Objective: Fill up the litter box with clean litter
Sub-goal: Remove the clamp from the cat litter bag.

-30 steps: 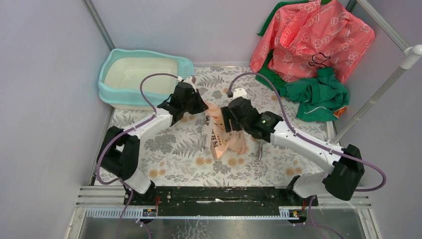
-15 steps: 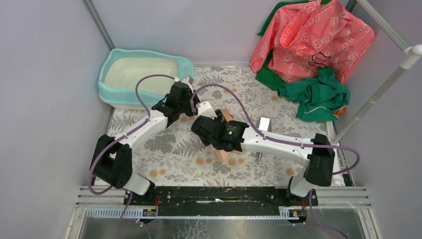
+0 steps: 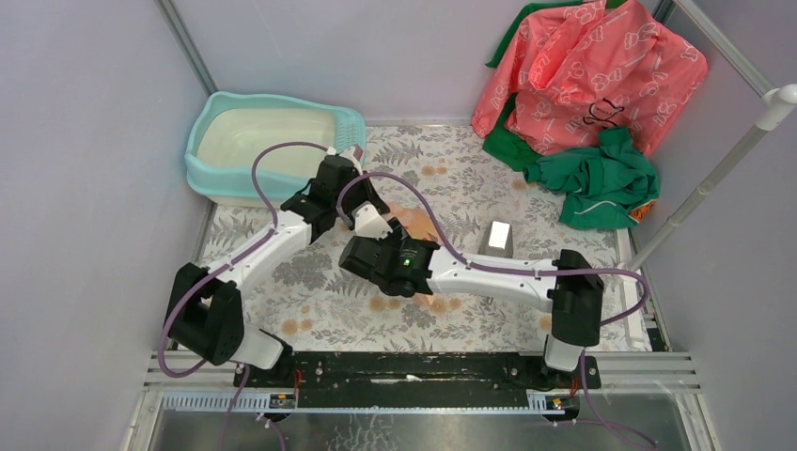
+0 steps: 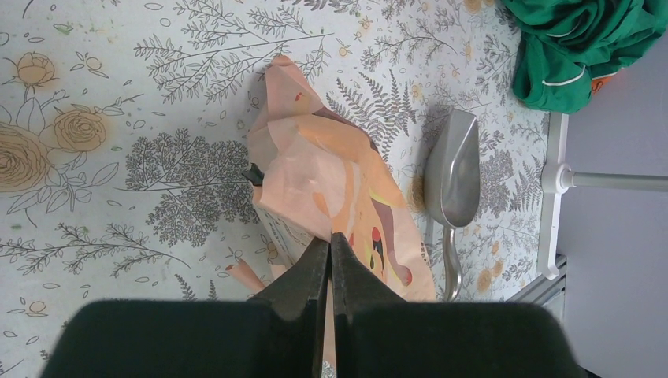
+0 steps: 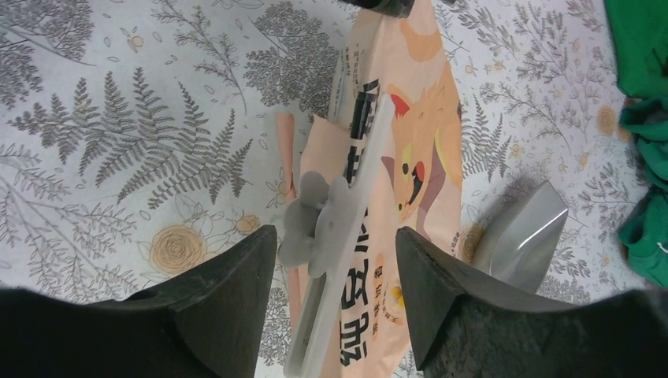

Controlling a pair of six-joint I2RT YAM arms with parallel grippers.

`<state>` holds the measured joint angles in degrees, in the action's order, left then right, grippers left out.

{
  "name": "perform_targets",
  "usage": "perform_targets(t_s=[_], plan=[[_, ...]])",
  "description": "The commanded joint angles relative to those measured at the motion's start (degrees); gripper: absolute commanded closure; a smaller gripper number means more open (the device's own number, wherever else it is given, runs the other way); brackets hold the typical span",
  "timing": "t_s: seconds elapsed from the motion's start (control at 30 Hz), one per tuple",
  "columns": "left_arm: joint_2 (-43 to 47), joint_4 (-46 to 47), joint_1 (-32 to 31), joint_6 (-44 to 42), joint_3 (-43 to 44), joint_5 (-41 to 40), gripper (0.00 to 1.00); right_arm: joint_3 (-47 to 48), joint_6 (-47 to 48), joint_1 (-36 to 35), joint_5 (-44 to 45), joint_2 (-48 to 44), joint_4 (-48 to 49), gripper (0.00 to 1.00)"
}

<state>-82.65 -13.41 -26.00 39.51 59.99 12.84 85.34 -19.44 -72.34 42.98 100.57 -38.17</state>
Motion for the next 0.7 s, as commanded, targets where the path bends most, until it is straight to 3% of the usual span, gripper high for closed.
perform_targets(t_s=[0.0,0.33,0.53,0.67], plan=[[3.84,5.0,-0.17,0.84,0.62,2.01,0.93,3.28,-1.66,-0.48,5.1,1.35,-1.3,0.36],[4.56,5.02,-0.19,1.01,0.03,2.66,0.93,4.21,-1.31,-0.44,8.13,4.07,-2.72,0.46],[4.96,5.0,-0.19,1.01,-0.21,2.54,0.93,2.6,-0.87,-0.32,8.47,2.22,-1.14,0.73],[4.78,5.05,-0.19,0.93,-0.52,2.28,0.93,1.95,-1.14,-0.35,9.44,0.23,-1.42,1.0]])
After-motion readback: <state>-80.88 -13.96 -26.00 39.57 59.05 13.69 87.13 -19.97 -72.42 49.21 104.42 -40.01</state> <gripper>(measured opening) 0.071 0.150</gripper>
